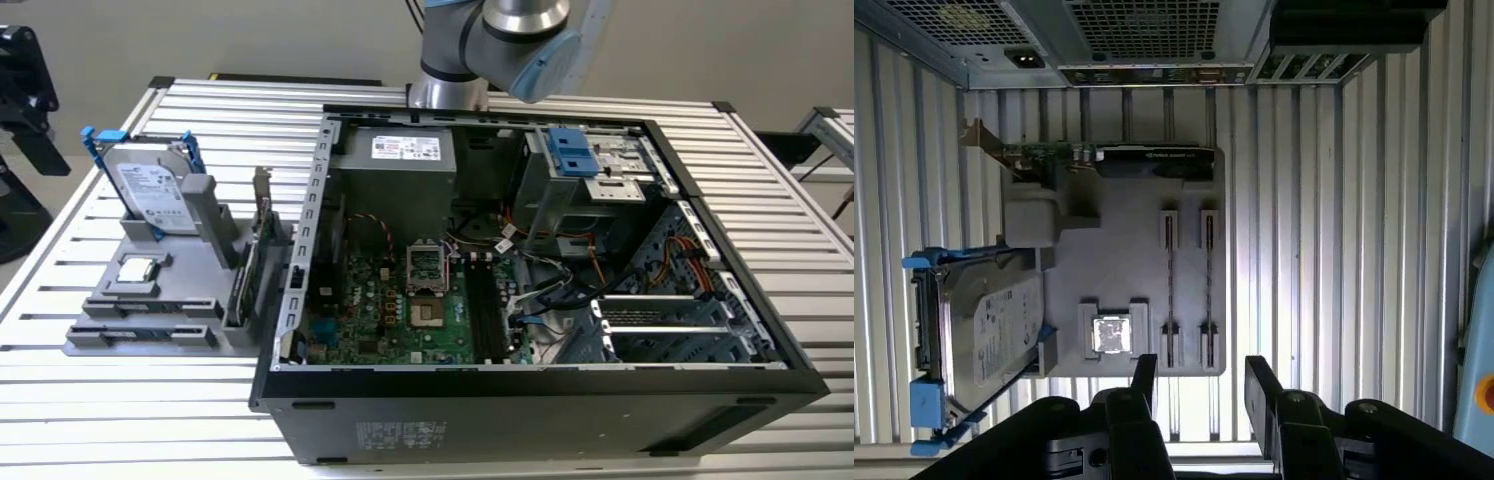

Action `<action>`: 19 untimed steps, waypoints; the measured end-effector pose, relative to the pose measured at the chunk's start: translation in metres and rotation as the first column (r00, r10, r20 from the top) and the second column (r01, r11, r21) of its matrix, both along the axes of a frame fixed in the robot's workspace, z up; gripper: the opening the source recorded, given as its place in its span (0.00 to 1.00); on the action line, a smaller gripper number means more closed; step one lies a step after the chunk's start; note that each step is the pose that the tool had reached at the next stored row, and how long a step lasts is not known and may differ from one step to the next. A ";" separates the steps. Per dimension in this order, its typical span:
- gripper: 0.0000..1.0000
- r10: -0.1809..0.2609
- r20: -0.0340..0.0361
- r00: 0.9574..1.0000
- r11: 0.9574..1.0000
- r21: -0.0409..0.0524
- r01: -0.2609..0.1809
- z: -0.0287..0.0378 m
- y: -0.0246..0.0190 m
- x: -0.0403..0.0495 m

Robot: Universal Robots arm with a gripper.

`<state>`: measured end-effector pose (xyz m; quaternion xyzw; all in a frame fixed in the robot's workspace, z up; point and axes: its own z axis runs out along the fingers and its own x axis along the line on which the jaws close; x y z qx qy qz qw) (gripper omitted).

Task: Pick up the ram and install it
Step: 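Pick up the ram and move it above insertion slot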

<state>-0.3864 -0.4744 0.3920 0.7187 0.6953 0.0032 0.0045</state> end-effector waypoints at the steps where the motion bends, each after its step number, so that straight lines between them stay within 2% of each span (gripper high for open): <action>1: 1.00 0.000 0.000 1.000 1.000 0.000 0.000 0.0000 0.0000 0.0000; 5: 1.00 0.000 0.000 1.000 1.000 0.000 0.000 -0.0009 0.0000 0.0000; 19: 1.00 0.000 0.000 1.000 1.000 0.000 0.000 -0.0124 0.0001 0.0002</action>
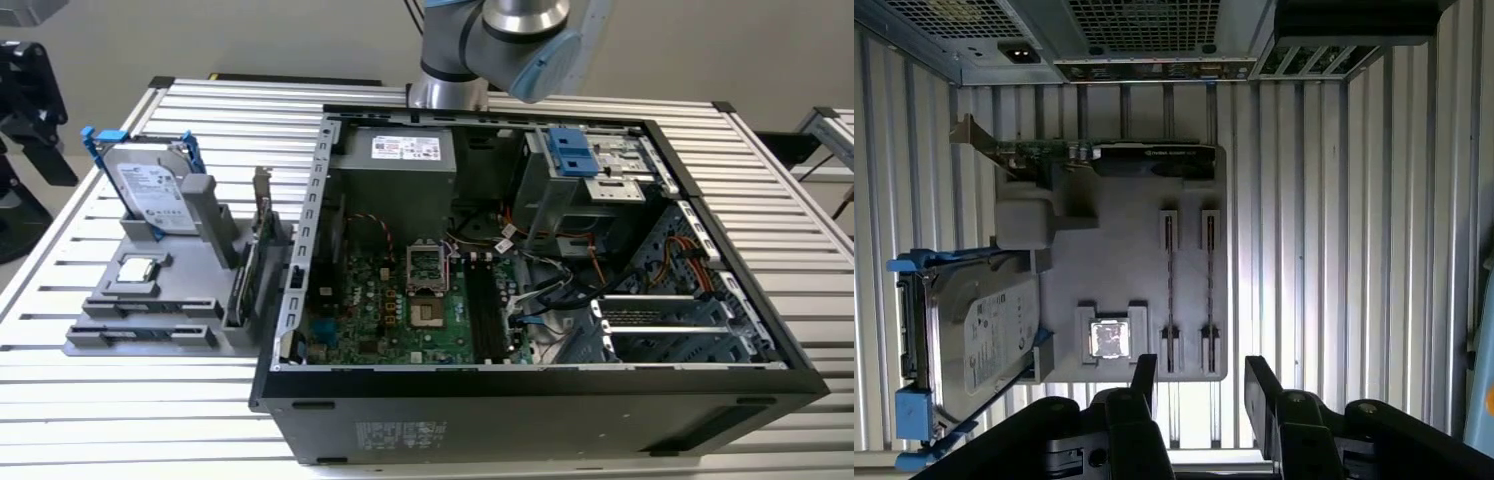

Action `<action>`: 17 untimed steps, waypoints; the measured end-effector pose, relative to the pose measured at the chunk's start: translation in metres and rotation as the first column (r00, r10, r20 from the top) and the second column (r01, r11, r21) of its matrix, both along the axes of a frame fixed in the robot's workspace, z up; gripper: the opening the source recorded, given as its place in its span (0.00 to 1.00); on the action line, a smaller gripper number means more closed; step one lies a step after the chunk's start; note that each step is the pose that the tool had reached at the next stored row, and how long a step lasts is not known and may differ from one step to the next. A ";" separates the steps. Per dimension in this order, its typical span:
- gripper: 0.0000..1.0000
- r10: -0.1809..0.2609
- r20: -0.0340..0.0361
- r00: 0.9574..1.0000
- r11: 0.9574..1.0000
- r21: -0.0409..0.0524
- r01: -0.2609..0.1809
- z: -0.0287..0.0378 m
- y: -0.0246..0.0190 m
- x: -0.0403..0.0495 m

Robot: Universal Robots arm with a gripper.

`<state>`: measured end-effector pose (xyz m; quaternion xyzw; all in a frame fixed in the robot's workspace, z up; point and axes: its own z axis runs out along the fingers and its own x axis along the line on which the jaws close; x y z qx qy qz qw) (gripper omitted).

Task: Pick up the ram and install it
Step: 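Pick up the ram and move it above insertion slot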

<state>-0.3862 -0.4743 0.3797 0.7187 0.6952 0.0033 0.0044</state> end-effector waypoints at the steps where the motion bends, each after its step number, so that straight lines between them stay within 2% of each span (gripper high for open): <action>1: 1.00 0.000 0.000 1.000 1.000 0.000 0.000 -0.0007 0.0000 0.0000; 17: 1.00 0.000 0.000 1.000 1.000 0.000 0.000 -0.0094 0.0000 0.0000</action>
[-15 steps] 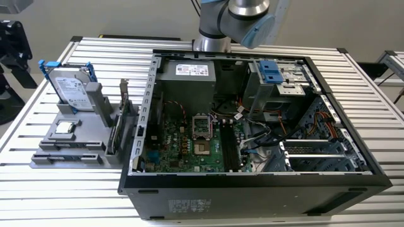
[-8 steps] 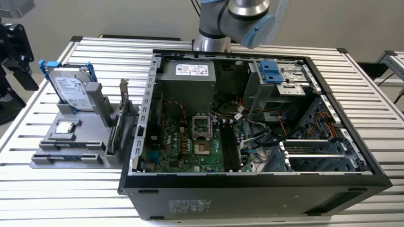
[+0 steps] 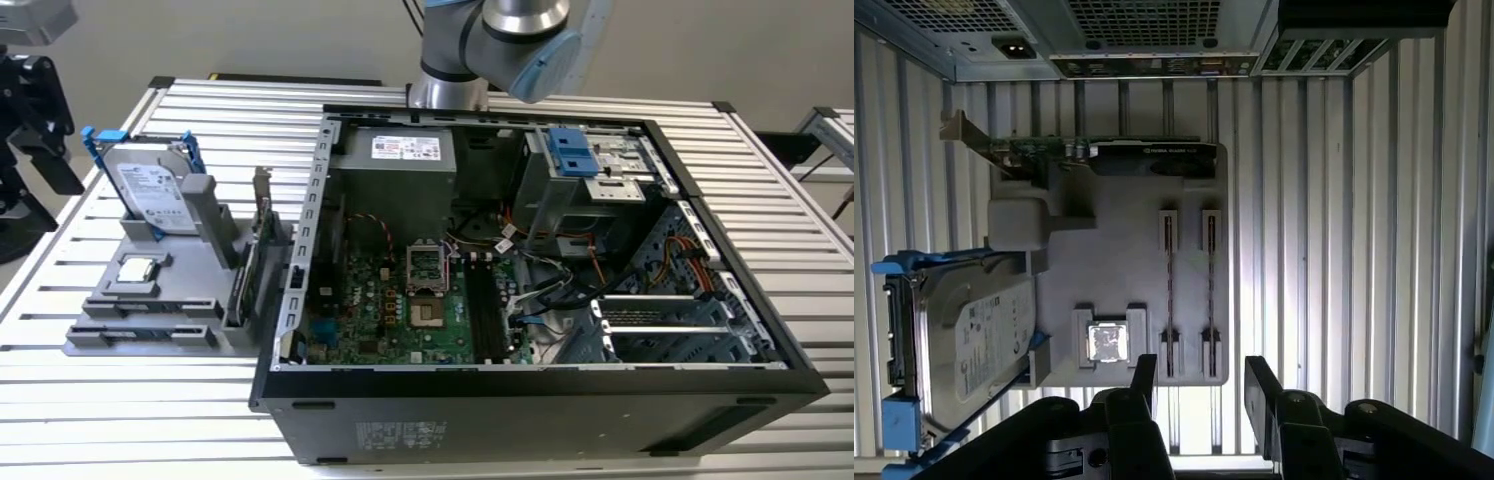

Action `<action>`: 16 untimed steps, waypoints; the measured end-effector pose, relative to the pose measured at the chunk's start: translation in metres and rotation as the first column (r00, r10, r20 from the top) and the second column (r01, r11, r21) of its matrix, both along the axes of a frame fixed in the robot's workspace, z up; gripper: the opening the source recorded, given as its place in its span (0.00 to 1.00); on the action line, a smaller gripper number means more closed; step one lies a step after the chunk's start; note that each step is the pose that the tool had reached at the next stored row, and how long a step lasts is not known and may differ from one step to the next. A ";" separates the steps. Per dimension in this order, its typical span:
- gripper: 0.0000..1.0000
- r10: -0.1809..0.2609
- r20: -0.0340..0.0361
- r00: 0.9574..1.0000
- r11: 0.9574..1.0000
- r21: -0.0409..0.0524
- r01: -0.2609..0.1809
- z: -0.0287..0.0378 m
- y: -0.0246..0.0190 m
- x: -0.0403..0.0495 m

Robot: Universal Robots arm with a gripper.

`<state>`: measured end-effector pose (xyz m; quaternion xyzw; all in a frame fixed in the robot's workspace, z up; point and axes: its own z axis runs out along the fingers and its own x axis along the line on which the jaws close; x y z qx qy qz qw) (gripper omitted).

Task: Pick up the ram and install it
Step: 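Pick up the ram and move it above insertion slot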

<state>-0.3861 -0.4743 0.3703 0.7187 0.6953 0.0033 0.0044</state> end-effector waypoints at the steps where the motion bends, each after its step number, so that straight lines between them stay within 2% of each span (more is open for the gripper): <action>1: 1.00 0.000 0.000 1.000 1.000 0.000 0.000 -0.0004 0.0000 0.0000; 16: 1.00 0.000 0.000 1.000 1.000 0.000 0.000 -0.0061 0.0000 0.0000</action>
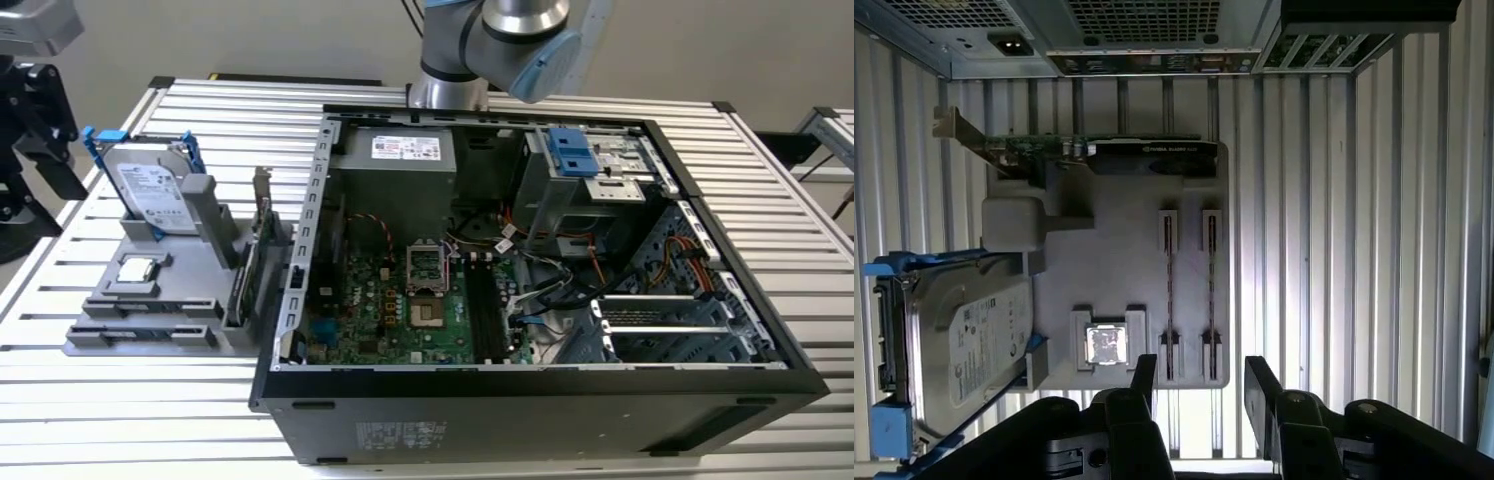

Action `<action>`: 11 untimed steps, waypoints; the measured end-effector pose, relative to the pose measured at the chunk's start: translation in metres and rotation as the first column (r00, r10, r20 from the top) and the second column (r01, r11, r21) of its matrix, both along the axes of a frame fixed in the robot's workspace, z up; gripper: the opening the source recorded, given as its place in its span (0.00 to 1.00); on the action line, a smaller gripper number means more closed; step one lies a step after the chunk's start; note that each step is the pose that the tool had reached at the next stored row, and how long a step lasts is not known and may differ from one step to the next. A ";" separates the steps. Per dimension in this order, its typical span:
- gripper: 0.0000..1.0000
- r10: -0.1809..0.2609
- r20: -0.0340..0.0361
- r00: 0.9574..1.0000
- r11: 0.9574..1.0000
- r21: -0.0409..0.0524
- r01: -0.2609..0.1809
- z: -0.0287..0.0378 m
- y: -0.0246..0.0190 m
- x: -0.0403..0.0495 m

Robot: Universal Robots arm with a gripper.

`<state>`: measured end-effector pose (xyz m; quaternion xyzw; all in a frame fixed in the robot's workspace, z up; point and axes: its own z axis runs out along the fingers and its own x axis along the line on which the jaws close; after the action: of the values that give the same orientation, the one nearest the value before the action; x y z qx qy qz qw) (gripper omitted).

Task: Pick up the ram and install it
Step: 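Pick up the ram and move it above insertion slot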

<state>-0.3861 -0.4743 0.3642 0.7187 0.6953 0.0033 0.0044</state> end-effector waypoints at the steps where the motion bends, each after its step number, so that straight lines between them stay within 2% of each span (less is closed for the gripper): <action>1: 1.00 0.000 0.000 1.000 1.000 0.000 0.000 -0.0004 0.0000 0.0000; 11: 1.00 0.000 0.000 1.000 1.000 0.000 0.000 -0.0034 0.0000 0.0000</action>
<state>-0.3861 -0.4743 0.3608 0.7187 0.6953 0.0034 0.0044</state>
